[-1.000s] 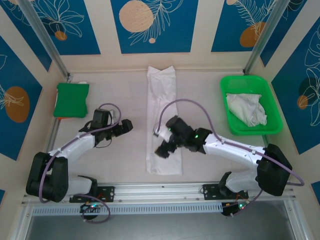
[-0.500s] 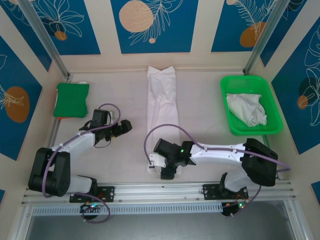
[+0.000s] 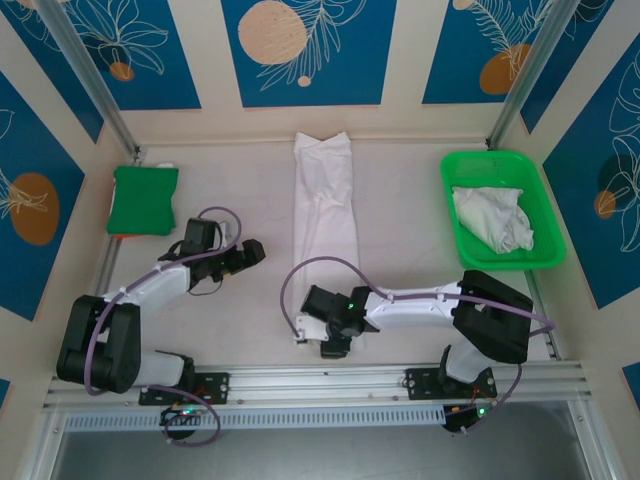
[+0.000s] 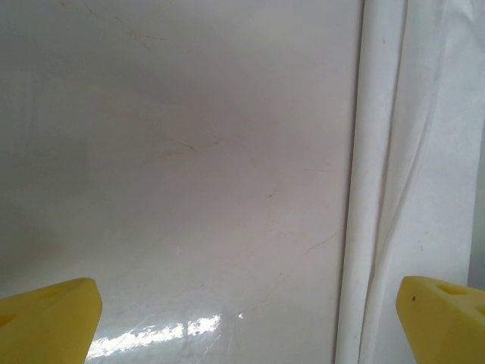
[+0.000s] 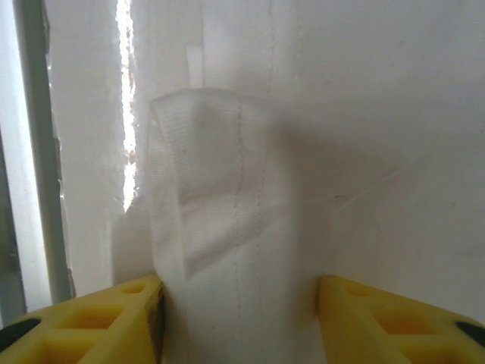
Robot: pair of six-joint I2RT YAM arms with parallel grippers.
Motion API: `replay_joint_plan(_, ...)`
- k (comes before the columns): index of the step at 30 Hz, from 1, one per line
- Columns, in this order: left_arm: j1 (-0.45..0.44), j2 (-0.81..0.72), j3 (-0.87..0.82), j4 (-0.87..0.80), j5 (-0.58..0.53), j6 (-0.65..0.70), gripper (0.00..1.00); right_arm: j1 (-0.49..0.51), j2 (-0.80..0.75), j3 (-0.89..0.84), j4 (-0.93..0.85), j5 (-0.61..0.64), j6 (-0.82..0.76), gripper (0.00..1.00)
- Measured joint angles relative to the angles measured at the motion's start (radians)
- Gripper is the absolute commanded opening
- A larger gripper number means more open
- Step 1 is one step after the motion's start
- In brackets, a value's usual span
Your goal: Fold and stack the t-shirts
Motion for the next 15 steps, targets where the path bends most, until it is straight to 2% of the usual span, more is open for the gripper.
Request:
replay_joint_plan(1,0.000,0.000,0.000,0.000,0.000,0.000,1.00,0.003,0.000,0.000,0.000,0.000,-0.003,0.39)
replay_joint_plan(3,0.000,0.000,0.000,0.000,0.002,0.000,1.00,0.008,0.000,0.000,-0.003,-0.001,-0.004,0.33)
replay_joint_plan(8,0.000,0.016,0.001,0.001,0.011,0.000,1.00,0.010,0.003,0.004,0.004,0.023,-0.011,0.01)
replay_joint_plan(15,0.000,0.031,0.002,0.005,0.021,0.000,1.00,0.010,0.002,0.019,-0.031,0.026,-0.013,0.00)
